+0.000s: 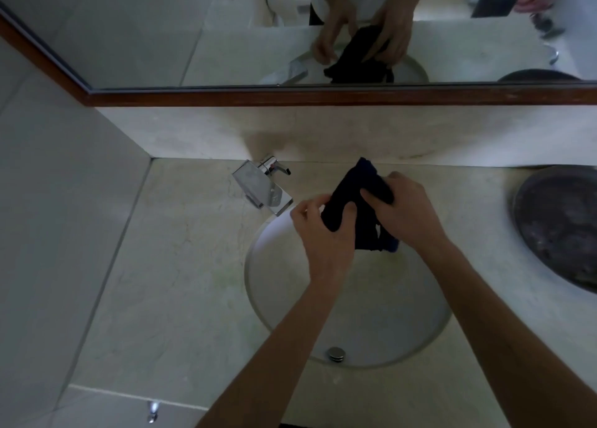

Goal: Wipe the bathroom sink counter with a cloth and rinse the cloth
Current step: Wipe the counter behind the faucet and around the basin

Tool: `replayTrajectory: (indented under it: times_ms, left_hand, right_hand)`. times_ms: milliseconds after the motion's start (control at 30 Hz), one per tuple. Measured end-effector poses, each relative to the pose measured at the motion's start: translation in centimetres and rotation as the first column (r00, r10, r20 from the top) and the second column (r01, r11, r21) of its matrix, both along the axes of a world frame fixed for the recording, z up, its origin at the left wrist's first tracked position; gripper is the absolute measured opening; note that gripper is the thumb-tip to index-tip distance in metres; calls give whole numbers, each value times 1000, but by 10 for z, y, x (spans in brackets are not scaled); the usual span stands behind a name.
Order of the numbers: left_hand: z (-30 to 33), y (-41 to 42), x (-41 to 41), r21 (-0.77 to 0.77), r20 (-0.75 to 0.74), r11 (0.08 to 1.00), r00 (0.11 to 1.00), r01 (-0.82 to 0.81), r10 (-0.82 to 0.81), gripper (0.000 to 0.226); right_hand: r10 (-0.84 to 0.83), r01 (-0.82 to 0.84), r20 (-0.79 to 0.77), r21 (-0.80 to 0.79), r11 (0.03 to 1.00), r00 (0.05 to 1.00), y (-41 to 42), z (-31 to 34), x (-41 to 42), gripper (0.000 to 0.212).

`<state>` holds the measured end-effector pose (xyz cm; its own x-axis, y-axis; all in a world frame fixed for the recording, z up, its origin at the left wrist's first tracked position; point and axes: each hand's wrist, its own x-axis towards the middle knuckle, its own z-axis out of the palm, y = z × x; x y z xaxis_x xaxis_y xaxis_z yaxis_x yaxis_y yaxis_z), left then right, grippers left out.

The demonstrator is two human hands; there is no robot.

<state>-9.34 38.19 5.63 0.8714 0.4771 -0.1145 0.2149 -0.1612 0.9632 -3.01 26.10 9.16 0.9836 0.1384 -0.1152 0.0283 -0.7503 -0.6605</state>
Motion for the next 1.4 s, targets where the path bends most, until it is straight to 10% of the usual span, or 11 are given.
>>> replayTrajectory:
  times_ms: [167, 367, 633, 800, 933, 1033, 1200, 1300, 1400]
  left_hand:
    - [4, -10, -9, -64, 38, 987, 989, 146, -144, 22]
    - [-22, 15, -12, 135, -136, 849, 858, 511, -495, 60]
    - [-21, 34, 19, 460, -78, 711, 822, 532, -564, 39]
    - [0, 38, 40, 283, -210, 690, 745, 667, -634, 36]
    - [3, 49, 107, 393, -285, 646, 754, 655, -591, 38]
    - [-12, 47, 147, 567, -358, 638, 853, 521, -379, 67]
    - [-63, 43, 95, 670, -242, 580, 875, 464, -420, 50]
    - [-96, 52, 52, 662, -294, 555, 856, 504, -426, 40]
    - [-115, 51, 16, 648, -325, 519, 819, 557, -473, 35]
  right_hand:
    - [-241, 277, -204, 174, 945, 949, 9, -18, -18, 26]
    - [-405, 732, -620, 472, 491, 672, 9, -18, -17, 22]
    - [-530, 857, -697, 501, 122, 483, 15, -18, -18, 35]
    - [-553, 880, -730, 475, 12, 402, 11, -16, -25, 32]
    - [-354, 815, -767, 578, -22, 535, 17, -15, 12, 23]
    - [-185, 734, -711, 662, 148, 678, 19, -34, 54, 56]
    - [-306, 316, -78, 260, 913, 949, 5, -101, 70, 37]
    - [47, -40, 259, -31, 999, 965, 11, -131, 74, 31]
    - [471, -345, 298, -389, 854, 830, 22, -158, 89, 40]
